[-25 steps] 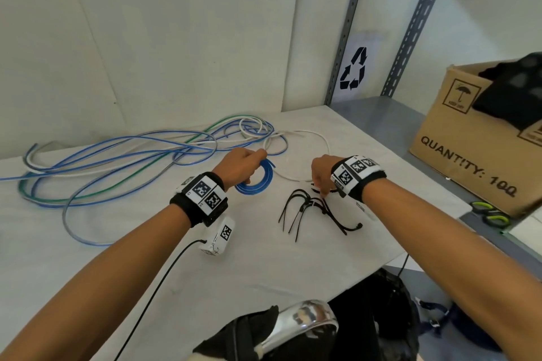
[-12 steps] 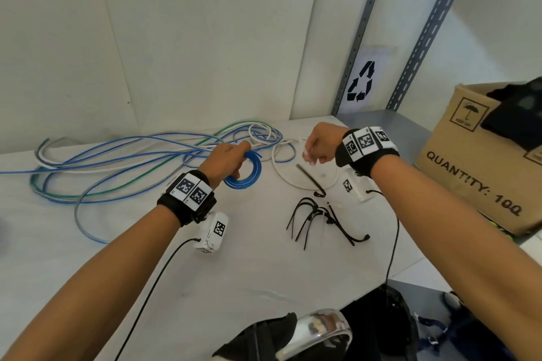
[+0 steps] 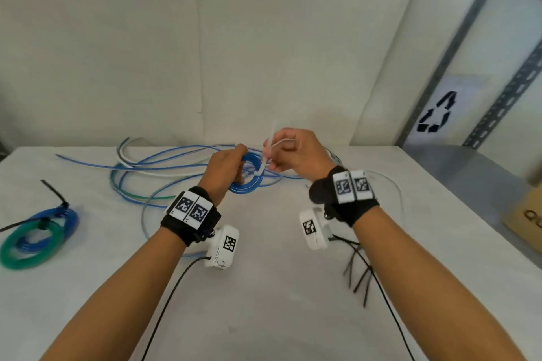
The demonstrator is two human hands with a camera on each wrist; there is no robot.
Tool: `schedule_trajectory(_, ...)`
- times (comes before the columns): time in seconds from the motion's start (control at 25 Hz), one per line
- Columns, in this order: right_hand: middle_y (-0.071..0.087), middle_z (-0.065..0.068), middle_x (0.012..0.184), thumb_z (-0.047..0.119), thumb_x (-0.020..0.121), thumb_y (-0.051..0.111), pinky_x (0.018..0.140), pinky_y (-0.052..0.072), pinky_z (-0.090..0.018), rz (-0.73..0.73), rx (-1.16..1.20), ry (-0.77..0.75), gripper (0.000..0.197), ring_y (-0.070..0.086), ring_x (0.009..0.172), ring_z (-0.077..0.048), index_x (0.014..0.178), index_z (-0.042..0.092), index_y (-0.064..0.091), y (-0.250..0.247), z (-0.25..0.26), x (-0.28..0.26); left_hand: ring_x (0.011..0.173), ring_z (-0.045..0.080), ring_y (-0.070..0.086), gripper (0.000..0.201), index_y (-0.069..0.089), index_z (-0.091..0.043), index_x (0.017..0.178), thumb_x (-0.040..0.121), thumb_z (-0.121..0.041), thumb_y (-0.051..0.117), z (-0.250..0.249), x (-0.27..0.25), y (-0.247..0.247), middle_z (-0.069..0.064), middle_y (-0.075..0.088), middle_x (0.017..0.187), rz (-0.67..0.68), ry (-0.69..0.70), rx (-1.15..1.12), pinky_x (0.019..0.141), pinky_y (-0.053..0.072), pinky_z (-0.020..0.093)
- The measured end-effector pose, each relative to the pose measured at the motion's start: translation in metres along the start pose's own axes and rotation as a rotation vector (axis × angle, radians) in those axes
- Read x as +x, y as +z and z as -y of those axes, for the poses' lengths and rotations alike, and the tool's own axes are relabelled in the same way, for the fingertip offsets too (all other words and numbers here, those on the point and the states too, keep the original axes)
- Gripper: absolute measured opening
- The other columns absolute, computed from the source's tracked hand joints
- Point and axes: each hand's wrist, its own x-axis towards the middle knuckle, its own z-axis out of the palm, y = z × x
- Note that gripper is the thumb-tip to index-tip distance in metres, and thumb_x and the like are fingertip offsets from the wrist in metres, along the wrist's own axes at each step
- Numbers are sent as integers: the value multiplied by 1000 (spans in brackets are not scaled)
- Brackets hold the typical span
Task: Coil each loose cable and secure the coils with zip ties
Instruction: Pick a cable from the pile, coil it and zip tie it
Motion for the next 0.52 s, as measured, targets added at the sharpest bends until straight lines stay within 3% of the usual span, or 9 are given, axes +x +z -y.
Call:
schedule_trajectory(0.12, 73, -16, 77, -5, 86, 73, 65, 61, -37, -63, 44, -100, 10, 73, 64, -26, 89, -5, 63, 32, -19, 9, 46, 13, 28, 34, 41, -16, 63, 96, -20, 51, 3, 4, -25, -3, 32, 53, -94, 47, -14, 55, 32, 30)
schedule_trajectory(0.2, 74, -21, 86, -3, 84, 76, 72, 61, -40, -12, 4, -126, 14, 75, 75, -28, 86, -8, 64, 52, -31, 14, 45, 12, 30, 34, 42, -17, 63, 96, -21, 51, 4, 10, -41, -4, 34, 53, -150, 58, -19, 55, 32, 30)
schedule_trajectory(0.36, 75, -10, 92, -2, 85, 76, 80, 58, -27, 37, -132, -240, 10, 75, 85, -16, 87, -5, 67, 76, -48, 18, 53, 13, 35, 30, 48, -13, 69, 98, -21, 49, 10, 15, -56, -2, 37, 58, -171, 105, 0, 61, 37, 32)
schedule_trajectory(0.44, 73, -10, 95, -4, 87, 72, 79, 56, -20, 7, -180, -381, 5, 72, 89, -12, 87, -3, 67, 82, -58, 21, 58, 18, 37, 27, 52, -9, 74, 98, -22, 49, 16, 18, -58, 7, 39, 65, -151, 131, 9, 64, 36, 36)
schedule_trajectory(0.52, 70, -11, 98, -6, 89, 68, 79, 55, -22, -23, -297, -555, 4, 69, 92, -13, 88, -2, 68, 86, -67, 23, 64, 21, 41, 31, 58, -3, 78, 96, -27, 50, 21, 21, -59, 10, 49, 69, -135, 144, 2, 66, 38, 39)
